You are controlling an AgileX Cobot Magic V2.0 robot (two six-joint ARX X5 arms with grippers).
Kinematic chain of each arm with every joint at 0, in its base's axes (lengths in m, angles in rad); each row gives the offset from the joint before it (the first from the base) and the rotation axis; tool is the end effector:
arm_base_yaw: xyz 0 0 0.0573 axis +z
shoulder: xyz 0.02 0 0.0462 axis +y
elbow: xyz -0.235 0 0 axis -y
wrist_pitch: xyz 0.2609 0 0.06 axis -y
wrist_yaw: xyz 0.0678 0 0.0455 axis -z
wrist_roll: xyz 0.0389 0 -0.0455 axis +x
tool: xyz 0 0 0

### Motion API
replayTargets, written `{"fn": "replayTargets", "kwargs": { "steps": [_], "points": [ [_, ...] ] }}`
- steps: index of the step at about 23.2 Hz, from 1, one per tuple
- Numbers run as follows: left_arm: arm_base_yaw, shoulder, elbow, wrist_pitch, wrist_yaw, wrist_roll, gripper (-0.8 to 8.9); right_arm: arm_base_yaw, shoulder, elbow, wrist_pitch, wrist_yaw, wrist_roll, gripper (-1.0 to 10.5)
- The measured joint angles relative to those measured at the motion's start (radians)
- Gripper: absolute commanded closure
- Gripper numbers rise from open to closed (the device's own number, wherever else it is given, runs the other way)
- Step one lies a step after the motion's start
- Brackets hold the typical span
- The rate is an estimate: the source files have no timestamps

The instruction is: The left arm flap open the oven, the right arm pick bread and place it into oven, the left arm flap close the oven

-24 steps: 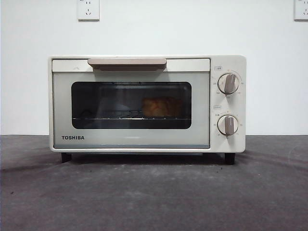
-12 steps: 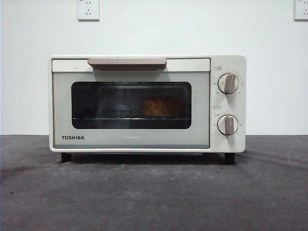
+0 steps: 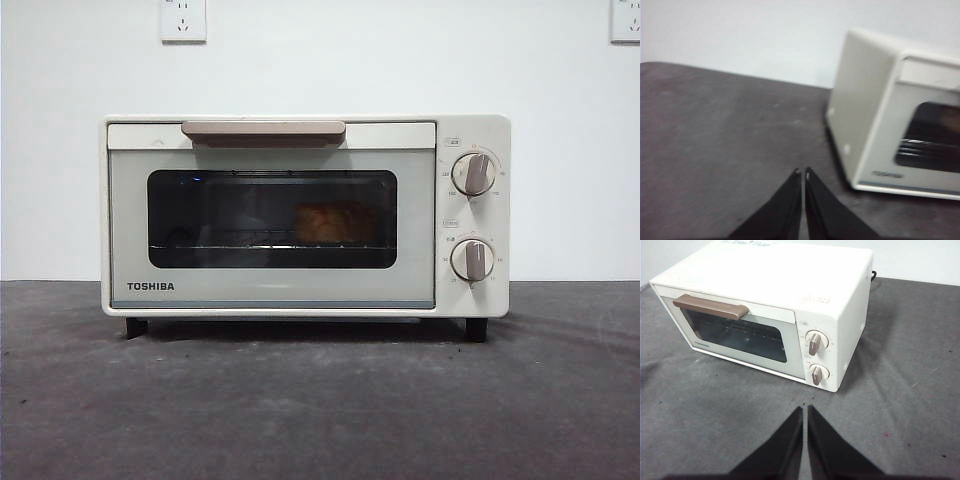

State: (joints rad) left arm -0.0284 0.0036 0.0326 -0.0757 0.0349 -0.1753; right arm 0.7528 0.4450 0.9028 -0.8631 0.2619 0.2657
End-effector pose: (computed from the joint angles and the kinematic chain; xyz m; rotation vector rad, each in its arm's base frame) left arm 0.1505 -0.0056 0.1669 -0.1754 0.0521 -0.0590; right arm 0.0888 0.0694 0.3322 0.0588 0.4181 0.4318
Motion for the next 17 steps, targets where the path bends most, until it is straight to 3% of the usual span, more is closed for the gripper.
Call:
{"fn": "replayTargets", "kwargs": {
  "steps": [5,17],
  "points": [
    [0.0,0.0,0.0,-0.038,-0.086,0.026,7.94,0.0,0.0,0.0,0.0,0.0,0.0,9.4],
    [0.0,0.0,0.0,-0.048,-0.089,0.047,7.94,0.0,0.0,0.0,0.0,0.0,0.0,9.4]
  ]
}}
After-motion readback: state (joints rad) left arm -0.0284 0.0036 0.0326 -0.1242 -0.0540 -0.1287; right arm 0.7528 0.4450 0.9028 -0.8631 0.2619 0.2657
